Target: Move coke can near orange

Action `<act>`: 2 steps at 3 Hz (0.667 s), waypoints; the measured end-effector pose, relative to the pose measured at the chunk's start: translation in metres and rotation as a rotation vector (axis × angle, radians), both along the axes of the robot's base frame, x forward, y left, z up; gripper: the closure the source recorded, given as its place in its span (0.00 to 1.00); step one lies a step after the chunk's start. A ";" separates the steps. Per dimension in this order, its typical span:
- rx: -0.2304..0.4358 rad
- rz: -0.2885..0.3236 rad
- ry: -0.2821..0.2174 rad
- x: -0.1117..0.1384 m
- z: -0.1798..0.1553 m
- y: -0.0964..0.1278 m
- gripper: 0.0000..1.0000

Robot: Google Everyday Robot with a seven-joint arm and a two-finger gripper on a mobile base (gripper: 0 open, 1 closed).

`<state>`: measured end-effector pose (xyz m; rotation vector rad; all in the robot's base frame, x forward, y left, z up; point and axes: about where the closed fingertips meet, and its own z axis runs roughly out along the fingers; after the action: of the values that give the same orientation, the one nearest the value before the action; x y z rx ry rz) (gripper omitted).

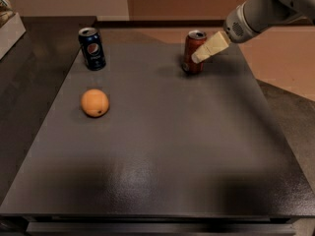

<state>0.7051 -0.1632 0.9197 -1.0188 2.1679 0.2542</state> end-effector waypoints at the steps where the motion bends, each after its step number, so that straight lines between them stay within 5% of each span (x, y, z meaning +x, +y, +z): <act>1: 0.046 -0.001 -0.043 0.015 0.001 0.008 0.00; 2: 0.078 0.014 -0.066 0.024 -0.001 0.018 0.00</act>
Offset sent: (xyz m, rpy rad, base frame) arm 0.0319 0.0255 0.0026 0.1182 -0.1027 0.0301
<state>0.7286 -0.1457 0.9189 -0.9852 2.0756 0.3047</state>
